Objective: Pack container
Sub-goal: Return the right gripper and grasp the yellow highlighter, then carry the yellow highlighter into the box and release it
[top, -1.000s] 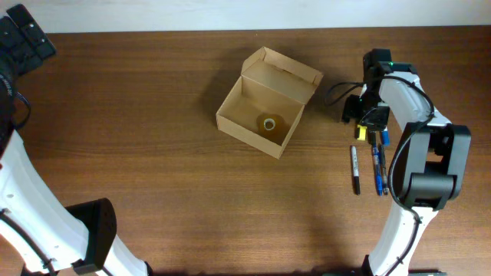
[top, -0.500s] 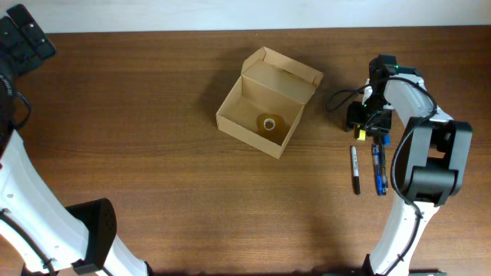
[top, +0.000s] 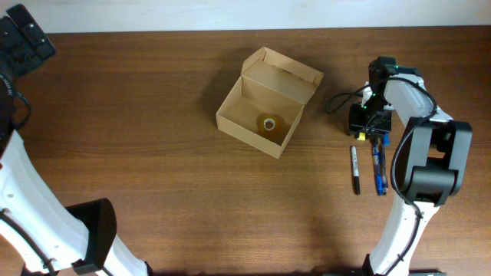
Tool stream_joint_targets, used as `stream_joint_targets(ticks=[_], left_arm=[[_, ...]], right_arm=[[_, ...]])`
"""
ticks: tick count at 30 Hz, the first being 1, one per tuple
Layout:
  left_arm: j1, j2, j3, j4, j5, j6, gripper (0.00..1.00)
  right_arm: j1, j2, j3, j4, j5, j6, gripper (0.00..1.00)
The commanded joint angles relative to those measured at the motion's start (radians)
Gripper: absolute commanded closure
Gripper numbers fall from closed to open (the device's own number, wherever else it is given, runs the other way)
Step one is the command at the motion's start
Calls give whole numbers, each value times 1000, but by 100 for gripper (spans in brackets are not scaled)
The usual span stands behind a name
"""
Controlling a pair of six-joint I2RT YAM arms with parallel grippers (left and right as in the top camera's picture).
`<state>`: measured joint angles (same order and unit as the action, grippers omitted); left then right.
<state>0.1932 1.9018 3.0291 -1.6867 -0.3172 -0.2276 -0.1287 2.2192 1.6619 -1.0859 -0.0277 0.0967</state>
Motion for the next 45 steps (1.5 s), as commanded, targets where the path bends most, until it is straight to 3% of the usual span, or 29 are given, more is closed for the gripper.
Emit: stream_joint_targets(ticks=[1, 5, 11, 17, 19, 31, 39, 45], left_arm=[[7, 7, -2, 0, 7, 9, 0], [7, 7, -2, 0, 7, 9, 0], [7, 7, -2, 0, 7, 9, 0], [7, 7, -2, 0, 7, 9, 0], [7, 7, -2, 0, 7, 9, 0], [7, 7, -2, 0, 7, 9, 0], [7, 7, -2, 0, 7, 9, 0], [7, 7, -2, 0, 7, 9, 0]], right_arm=[[-3, 13, 6, -1, 14, -3, 50], [-5, 13, 6, 1, 52, -3, 49], [-5, 13, 6, -12, 50, 16, 72], [-4, 13, 6, -28, 50, 16, 85], [-4, 13, 6, -33, 50, 16, 96], [-2, -15, 93, -124, 18, 28, 96], [31, -106, 339, -255, 5, 43, 96], [150, -172, 559, -345, -21, 38, 96]])
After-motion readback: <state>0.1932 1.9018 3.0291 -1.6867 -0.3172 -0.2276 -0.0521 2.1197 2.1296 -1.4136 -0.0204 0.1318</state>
